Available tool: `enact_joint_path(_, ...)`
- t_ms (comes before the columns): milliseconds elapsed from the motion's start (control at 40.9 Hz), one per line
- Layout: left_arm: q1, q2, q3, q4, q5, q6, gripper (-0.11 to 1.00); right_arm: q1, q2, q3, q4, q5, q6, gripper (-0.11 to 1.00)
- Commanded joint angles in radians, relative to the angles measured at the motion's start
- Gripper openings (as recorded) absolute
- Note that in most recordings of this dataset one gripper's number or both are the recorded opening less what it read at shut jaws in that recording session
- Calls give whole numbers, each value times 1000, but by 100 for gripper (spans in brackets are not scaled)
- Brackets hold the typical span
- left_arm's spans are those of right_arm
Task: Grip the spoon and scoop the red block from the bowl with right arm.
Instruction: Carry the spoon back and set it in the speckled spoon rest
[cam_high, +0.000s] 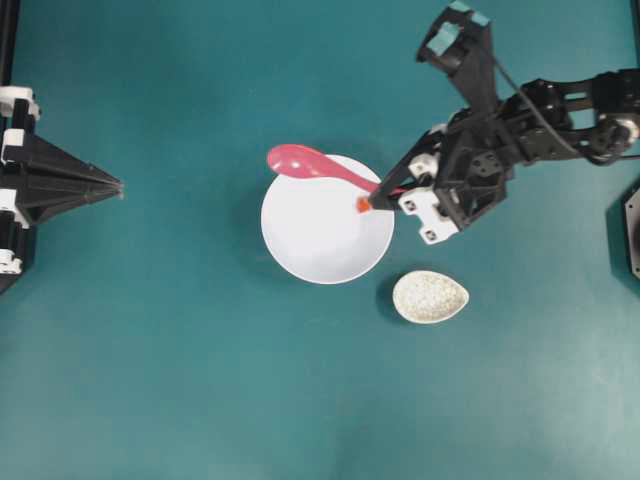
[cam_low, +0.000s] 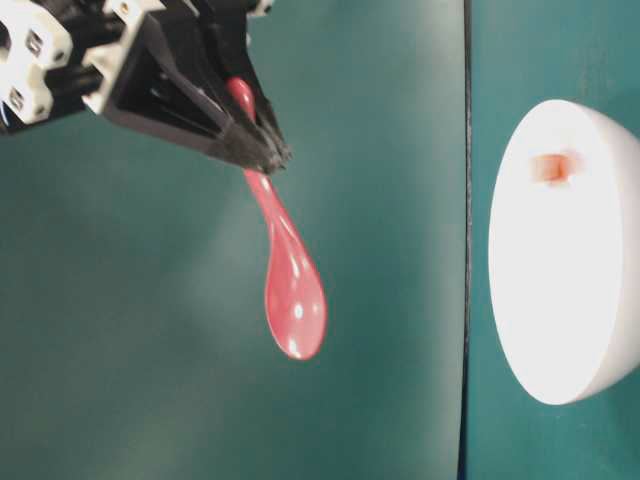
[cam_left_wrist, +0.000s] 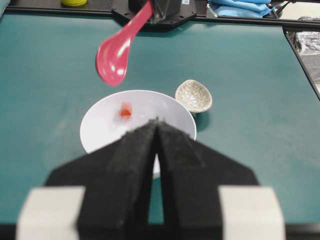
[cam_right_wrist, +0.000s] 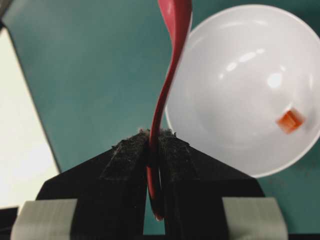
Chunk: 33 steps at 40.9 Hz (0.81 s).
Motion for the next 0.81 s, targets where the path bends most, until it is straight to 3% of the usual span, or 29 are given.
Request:
enact_joint_path(0,2,8,-28,0,-6,2,0,2,-37,0,3,-6,3,7)
enact_joint_path(318,0,8,-28,0,-6,2,0,83,-126,138,3,137,20,7)
enact_joint_path(513,2,9,-28,0,-5,0,0,169,-199,258,2,140,67,7)
enact_joint_path(782,2,9,-28,0,-5,0,0,230,-225,373,-2,140,71,7)
